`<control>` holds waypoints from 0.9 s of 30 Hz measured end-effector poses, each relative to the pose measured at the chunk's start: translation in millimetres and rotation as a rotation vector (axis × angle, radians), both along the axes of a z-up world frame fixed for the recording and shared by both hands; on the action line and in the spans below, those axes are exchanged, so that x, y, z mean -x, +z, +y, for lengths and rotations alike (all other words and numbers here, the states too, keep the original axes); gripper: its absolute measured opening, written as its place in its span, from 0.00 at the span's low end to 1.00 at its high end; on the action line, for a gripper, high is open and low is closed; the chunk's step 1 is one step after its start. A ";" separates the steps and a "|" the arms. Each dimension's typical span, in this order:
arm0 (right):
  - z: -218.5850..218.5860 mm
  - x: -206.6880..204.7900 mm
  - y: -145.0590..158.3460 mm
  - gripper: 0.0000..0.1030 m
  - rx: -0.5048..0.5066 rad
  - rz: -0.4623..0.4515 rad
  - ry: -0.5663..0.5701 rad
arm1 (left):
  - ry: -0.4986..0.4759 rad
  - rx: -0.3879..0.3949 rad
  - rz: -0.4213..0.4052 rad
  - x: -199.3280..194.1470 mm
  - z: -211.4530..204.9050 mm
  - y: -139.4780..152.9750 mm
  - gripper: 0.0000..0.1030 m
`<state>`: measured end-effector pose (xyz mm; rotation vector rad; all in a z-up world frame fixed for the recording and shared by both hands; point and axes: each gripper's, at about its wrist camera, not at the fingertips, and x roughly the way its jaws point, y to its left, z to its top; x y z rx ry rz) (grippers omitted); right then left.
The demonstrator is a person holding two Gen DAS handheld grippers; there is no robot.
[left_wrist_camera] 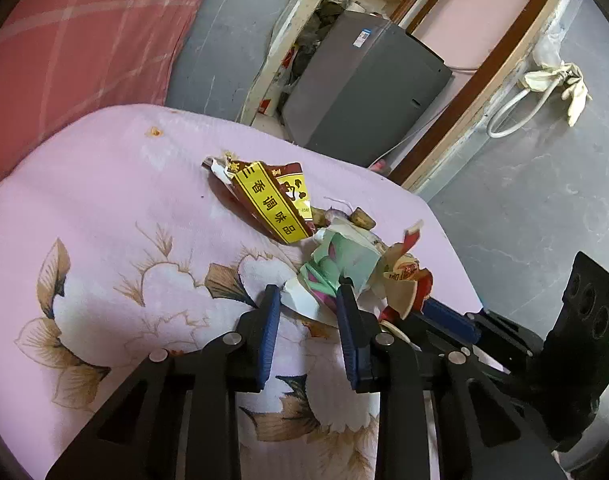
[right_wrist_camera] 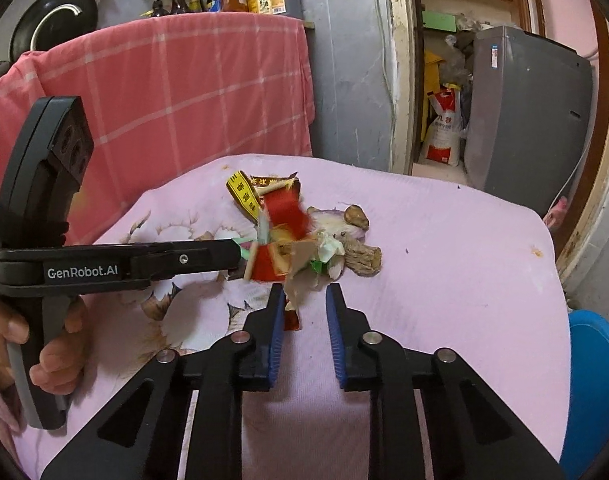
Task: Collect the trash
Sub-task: 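Grasp the green card with the left tool while the right tool grasps a tan paper scrap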
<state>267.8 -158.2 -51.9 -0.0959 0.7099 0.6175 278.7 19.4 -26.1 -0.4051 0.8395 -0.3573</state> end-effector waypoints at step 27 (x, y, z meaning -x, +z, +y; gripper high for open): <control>-1.1 7.0 2.2 0.03 -0.025 -0.018 0.013 | 0.094 -0.076 -0.096 42.8 -12.2 20.4 0.03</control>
